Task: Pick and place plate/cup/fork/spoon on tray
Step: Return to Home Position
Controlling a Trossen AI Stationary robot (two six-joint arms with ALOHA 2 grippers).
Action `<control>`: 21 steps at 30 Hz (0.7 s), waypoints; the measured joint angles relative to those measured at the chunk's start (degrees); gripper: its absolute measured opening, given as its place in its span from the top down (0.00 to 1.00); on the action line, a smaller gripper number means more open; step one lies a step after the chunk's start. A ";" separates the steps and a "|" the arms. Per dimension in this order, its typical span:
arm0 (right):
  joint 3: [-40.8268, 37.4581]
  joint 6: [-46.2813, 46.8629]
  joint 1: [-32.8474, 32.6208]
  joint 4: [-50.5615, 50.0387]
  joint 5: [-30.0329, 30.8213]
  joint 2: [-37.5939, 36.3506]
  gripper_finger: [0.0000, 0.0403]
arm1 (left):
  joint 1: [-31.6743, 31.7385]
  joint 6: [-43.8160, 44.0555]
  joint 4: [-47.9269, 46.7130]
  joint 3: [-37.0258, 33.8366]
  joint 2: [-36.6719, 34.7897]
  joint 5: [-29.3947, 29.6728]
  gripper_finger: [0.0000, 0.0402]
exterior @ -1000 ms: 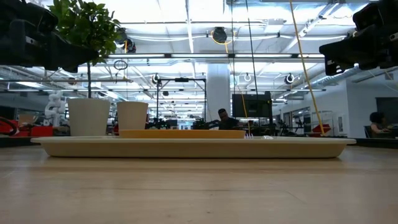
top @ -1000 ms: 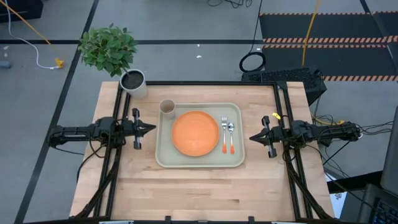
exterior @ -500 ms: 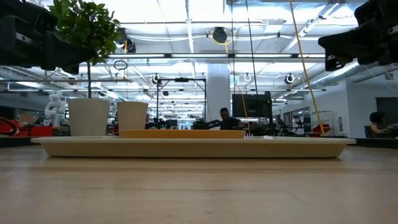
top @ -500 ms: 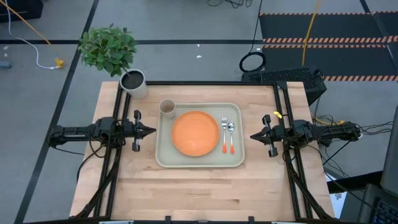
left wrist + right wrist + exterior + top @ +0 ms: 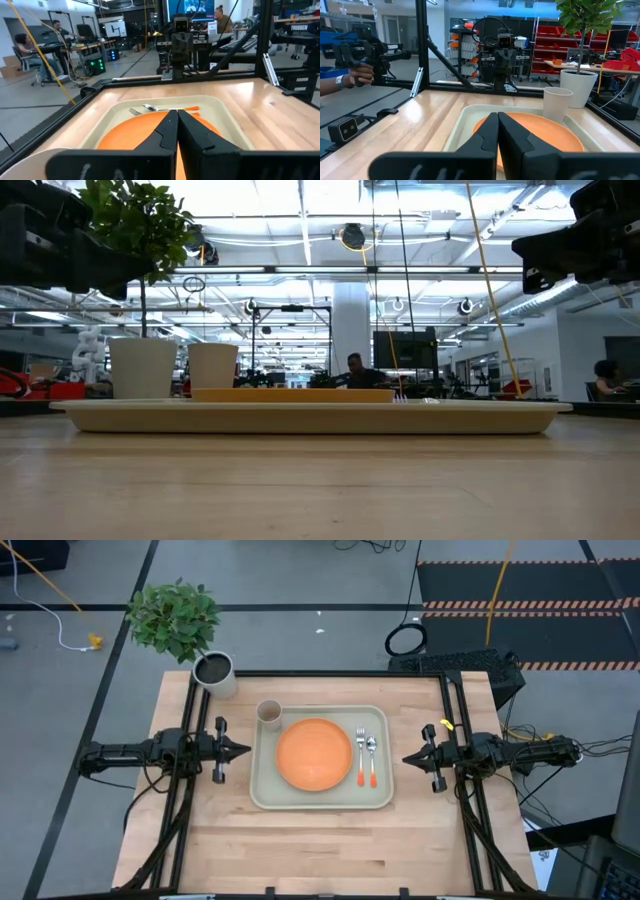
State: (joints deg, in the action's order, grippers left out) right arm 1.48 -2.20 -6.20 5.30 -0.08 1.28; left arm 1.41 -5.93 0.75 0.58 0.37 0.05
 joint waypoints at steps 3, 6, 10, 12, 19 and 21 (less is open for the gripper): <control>0.00 0.00 0.00 0.02 0.00 0.01 1.00 | 0.00 -1.51 0.04 0.00 0.00 0.00 0.97; 0.00 0.00 0.00 0.02 0.00 0.00 1.00 | 0.00 -1.09 0.11 0.00 0.00 0.00 0.96; 0.00 0.00 0.00 0.04 0.00 0.00 1.00 | 0.00 -1.13 0.17 0.00 0.01 0.02 0.96; 0.00 0.00 0.00 0.04 0.00 0.02 1.00 | 0.00 -1.01 0.20 0.00 0.00 0.03 0.96; 0.00 0.01 0.00 0.04 0.00 0.01 1.00 | 0.00 -1.24 0.24 0.00 0.00 0.07 0.96; 0.00 0.00 0.00 0.04 -0.02 0.02 1.00 | 0.00 -1.07 0.24 0.00 0.01 0.07 0.96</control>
State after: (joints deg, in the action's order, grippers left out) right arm 1.48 -2.20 -6.20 5.34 -0.10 1.30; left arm 1.41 -7.01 1.00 0.58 0.38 0.12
